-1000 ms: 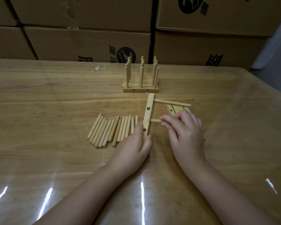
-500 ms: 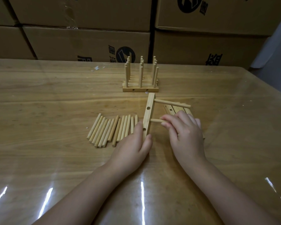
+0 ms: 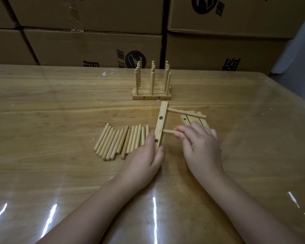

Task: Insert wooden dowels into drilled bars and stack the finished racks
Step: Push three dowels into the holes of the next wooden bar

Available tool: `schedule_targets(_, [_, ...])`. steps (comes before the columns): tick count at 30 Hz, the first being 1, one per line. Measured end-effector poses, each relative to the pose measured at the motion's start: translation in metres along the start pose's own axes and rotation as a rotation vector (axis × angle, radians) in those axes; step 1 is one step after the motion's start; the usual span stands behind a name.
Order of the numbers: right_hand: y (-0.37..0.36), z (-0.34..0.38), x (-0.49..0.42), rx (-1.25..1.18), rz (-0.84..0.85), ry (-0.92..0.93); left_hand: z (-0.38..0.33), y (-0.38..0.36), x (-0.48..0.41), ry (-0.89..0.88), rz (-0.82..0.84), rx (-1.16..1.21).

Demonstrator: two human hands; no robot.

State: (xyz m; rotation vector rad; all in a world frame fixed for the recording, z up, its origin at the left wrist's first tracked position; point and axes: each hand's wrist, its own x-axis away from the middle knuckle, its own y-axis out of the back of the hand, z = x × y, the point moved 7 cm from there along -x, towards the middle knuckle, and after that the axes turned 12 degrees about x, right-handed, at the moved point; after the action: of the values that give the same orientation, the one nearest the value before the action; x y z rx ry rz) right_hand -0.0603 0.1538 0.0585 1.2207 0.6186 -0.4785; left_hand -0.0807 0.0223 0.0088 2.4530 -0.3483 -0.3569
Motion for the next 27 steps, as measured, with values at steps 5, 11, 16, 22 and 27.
schedule_targets(5, [-0.009,-0.008,0.001,-0.131,0.082,-0.097,0.001,0.000,0.000,0.003,-0.023,-0.044])
schedule_targets(11, [-0.010,-0.009,0.001,-0.234,0.096,-0.147,0.000,0.002,0.000,-0.027,-0.056,-0.079])
schedule_targets(16, [-0.017,-0.014,0.006,-0.314,0.136,-0.236,-0.002,0.006,0.001,-0.066,-0.063,-0.113])
schedule_targets(22, [-0.017,-0.009,0.005,-0.299,0.100,-0.161,0.002,0.010,0.000,-0.047,-0.046,0.099])
schedule_targets(27, [0.001,-0.006,0.001,-0.294,-0.056,-0.098,0.011,0.013,-0.003,0.012,-0.075,0.285])
